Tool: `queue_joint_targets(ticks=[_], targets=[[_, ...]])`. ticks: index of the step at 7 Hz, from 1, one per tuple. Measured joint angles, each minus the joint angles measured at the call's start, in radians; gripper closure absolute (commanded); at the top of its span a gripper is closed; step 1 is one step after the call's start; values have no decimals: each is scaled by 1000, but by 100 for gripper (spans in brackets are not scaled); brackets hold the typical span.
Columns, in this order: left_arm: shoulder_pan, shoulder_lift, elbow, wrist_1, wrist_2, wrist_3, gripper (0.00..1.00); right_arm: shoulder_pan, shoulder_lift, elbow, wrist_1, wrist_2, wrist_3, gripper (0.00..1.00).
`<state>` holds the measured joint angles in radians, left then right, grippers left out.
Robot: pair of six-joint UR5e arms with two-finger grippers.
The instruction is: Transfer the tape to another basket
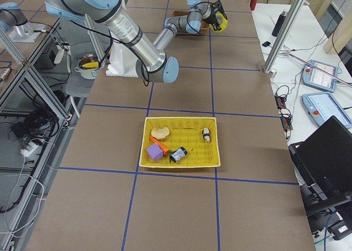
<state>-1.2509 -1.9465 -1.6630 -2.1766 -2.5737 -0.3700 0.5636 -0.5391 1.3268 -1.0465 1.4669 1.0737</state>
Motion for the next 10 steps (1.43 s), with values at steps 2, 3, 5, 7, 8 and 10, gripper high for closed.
queue_joint_targets(ticks=[2,3,5,7,8,10], targets=[[75,-32,12,-200,96,-234,0,-7,-1,0,12,-1,0,100],[110,-32,12,-282,174,-359,0,-9,-2,0,20,-2,0,100],[146,-31,13,-390,235,-525,0,-10,-3,3,25,-2,1,100],[177,-38,40,-472,238,-553,1,-14,-8,11,65,-1,0,100],[186,-41,47,-494,235,-557,1,-19,-19,12,113,0,0,100],[190,-52,49,-508,214,-564,1,-34,-32,12,171,-2,-1,100]])
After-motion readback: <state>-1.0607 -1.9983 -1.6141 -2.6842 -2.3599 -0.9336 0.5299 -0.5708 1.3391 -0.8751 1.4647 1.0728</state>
